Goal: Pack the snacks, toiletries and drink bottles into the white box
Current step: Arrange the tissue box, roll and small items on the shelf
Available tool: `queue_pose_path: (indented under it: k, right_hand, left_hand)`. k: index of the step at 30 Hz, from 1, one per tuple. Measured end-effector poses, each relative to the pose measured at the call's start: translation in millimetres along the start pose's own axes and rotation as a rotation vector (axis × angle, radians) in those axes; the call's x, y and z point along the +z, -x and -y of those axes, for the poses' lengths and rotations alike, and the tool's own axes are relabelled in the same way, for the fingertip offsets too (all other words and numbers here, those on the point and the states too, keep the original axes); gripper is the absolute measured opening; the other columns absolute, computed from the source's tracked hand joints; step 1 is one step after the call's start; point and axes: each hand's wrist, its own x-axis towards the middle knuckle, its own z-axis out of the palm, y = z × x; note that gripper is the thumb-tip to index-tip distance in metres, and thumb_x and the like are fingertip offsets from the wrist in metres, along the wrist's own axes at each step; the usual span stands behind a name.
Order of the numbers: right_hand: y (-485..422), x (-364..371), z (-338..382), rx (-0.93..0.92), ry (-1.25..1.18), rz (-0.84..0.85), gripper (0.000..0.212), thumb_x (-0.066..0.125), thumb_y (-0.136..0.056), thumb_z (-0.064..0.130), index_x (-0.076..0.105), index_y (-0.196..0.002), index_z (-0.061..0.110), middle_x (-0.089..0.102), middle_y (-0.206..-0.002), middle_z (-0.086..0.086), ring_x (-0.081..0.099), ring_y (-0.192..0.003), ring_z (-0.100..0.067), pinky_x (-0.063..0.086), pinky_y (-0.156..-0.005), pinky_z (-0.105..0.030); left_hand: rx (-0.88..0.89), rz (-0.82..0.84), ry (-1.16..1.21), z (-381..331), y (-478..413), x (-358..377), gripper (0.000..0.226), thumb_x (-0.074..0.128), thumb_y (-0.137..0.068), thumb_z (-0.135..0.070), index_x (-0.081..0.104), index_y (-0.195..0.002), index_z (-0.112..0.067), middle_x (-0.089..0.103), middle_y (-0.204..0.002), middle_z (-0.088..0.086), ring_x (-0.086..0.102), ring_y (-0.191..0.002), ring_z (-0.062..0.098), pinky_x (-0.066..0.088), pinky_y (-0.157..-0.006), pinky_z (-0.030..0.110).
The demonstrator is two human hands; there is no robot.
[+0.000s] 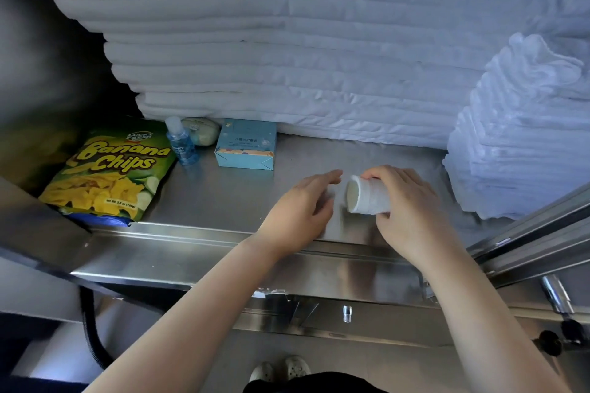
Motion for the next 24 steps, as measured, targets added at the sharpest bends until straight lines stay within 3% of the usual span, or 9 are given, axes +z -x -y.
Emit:
queue_pose_path:
  k: [2,5,7,9,16,21,24]
  right_hand:
    - [-4,2,4,0.0,-0.152,-0.069,0.059,0.067,-0.07,-0.006,0.054,-0.119,0.025,0.056,-0.113,0.017,0.048,-0.11,-0.014,0.034,-0.087,-0.023]
    - [-11,5,14,0.054,-0.46,-0.137,0.067,0.073,-0.073,0.006,0.046,-0.115,0.051,0.051,-0.111,0.036,0.05,-0.104,0.005,0.036,-0.082,-0.007]
    - [-14,10,19,0.084,-0.623,-0.152,0.067,0.075,-0.073,0.014,0.043,-0.115,0.054,0.052,-0.115,0.037,0.052,-0.103,0.009,0.039,-0.08,-0.004]
    - [-15,16,20,0.12,-0.711,-0.148,0.065,0.077,-0.073,0.024,0.042,-0.12,0.052,0.052,-0.118,0.035,0.054,-0.104,0.009,0.043,-0.082,-0.01]
    - [-14,29,19,0.088,-0.779,-0.134,0.072,0.077,-0.072,0.03,0.038,-0.13,0.047,0.052,-0.123,0.031,0.053,-0.109,0.009,0.042,-0.085,-0.005]
    - [-16,27,16,0.016,-0.682,-0.103,0.065,0.072,-0.078,0.017,0.043,-0.134,0.034,0.05,-0.132,0.018,0.052,-0.115,0.0,0.046,-0.093,-0.018]
    - [-17,26,16,0.037,-0.647,-0.087,0.072,0.072,-0.079,0.017,0.036,-0.136,0.041,0.049,-0.131,0.022,0.053,-0.111,0.004,0.045,-0.089,-0.011]
  left_hand:
    - [-0.038,-0.037,0.093,-3,4,-7,0.047,0.046,-0.093,-0.012,0.041,-0.138,-0.024,0.051,-0.132,-0.012,0.053,-0.09,-0.005,0.033,-0.081,0.002]
    - [-0.016,-0.096,0.176,-8,6,-18,0.048,0.042,-0.091,-0.018,0.039,-0.139,-0.021,0.049,-0.133,-0.012,0.042,-0.121,-0.004,0.027,-0.098,0.005]
    - [-0.006,-0.116,0.221,-11,6,-23,0.051,0.041,-0.091,-0.025,0.035,-0.141,-0.021,0.049,-0.134,-0.009,0.041,-0.125,-0.002,0.03,-0.102,0.013]
    - [-0.012,-0.142,0.225,-11,6,-26,0.053,0.045,-0.091,-0.034,0.033,-0.141,-0.024,0.05,-0.134,-0.008,0.042,-0.124,-0.002,0.035,-0.102,0.019]
    - [-0.051,-0.194,0.191,-10,6,-22,0.077,0.061,-0.077,-0.053,0.031,-0.142,-0.024,0.054,-0.123,-0.007,0.046,-0.118,0.001,0.035,-0.101,0.018]
    - [-0.041,-0.178,0.109,-10,-2,-17,0.065,0.069,-0.077,-0.047,0.045,-0.13,-0.016,0.045,-0.125,-0.007,0.042,-0.119,0.001,0.037,-0.101,0.024]
    - [-0.12,-0.154,0.191,-10,-4,-14,0.067,0.071,-0.076,-0.045,0.04,-0.13,-0.02,0.046,-0.128,-0.014,0.042,-0.12,-0.002,0.036,-0.099,0.02]
